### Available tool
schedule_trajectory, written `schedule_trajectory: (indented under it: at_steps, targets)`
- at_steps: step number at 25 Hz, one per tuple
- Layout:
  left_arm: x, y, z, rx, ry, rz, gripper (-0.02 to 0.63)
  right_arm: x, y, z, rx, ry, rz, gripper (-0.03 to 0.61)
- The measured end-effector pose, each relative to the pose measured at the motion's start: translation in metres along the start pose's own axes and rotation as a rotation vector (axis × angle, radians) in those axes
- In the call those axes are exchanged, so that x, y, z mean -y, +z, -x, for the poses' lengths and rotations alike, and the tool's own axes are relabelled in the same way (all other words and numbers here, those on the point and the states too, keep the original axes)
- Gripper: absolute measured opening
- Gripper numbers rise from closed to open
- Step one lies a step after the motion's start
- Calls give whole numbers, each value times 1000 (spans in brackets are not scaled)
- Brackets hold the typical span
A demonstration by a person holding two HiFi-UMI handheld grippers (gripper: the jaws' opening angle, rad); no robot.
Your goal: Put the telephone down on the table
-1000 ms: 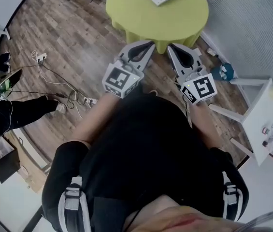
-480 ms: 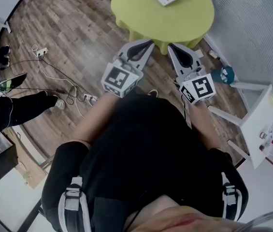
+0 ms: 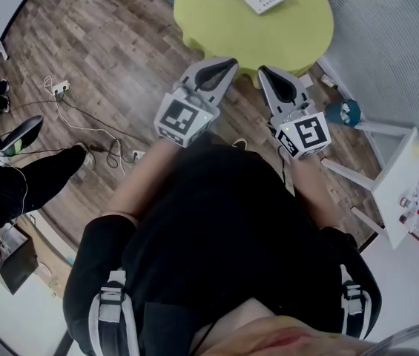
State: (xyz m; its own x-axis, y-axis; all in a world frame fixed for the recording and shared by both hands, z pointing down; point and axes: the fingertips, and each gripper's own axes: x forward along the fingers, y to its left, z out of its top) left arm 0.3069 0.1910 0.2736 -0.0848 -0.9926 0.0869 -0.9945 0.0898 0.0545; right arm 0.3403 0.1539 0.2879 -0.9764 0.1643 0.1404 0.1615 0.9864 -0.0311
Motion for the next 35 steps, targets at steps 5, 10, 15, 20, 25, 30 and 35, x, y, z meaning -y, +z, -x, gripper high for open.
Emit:
schedule_trajectory:
  at_steps: [5,10,15,20,25,30,35]
  targets:
    - [-48,3,10,16,-23,12,11,-5,5,-43,-21,-34,-5,18]
    - [-91,2,22,13,-54,13,11,-19,8,-87,-45,-58,6,18]
    - [-129,1,33,14,-84,15,11,-30,7,-129,-65,-78,14,18]
    - [-163,-3,52,6,-114,14,11,-49,10,-165,-70,-101,9,18]
    - [-190,-8,62,-5,-121,11,11,-60,12,-190,-66,-110,-7,18]
    - [-200,-11,56,-19,-131,9,11,-50,16,-200,-48,-121,-27,18]
    - [-209,-18,34,-37,-130,16,11,-25,10,-205,-32,-131,-57,18]
